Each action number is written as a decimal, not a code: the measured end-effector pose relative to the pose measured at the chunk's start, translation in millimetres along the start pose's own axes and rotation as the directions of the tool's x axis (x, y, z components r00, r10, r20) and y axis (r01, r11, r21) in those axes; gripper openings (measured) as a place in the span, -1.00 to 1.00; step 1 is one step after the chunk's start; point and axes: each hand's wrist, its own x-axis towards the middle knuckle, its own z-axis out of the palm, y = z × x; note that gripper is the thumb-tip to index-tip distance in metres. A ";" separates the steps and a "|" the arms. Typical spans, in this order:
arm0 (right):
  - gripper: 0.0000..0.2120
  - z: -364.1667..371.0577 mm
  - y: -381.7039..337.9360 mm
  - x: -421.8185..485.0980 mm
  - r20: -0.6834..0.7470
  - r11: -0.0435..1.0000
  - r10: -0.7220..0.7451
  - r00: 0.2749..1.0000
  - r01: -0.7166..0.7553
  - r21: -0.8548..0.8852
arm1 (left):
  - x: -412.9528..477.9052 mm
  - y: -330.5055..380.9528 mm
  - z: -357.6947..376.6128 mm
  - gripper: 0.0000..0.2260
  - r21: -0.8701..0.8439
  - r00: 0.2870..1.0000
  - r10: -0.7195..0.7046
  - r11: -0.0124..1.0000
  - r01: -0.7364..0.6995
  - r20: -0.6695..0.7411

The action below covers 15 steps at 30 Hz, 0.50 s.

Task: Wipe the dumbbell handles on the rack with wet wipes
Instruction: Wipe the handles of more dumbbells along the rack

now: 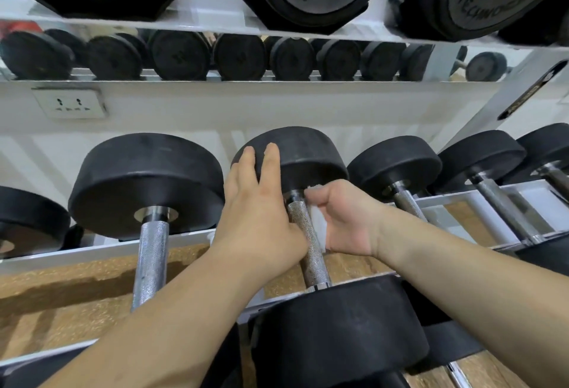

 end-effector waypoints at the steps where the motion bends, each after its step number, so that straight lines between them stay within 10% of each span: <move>1: -0.58 -0.3 1.2 3.9 -0.002 1.000 -0.004 1.000 0.004 0.012 | -0.5 0.0 -2.3 -0.05 -0.003 1.000 0.003 1.000 -0.003 0.003; 8: -0.56 -17.9 15.3 -18.5 0.116 0.967 0.213 0.970 -0.192 -0.165 | 0.9 1.9 -3.3 0.00 -0.012 1.000 -0.006 1.000 0.006 0.015; 15: -0.62 2.4 5.5 -0.4 -0.011 1.000 -0.012 1.000 0.012 0.000 | -1.5 -0.3 -2.7 -0.02 -0.026 0.999 -0.010 1.000 0.011 0.030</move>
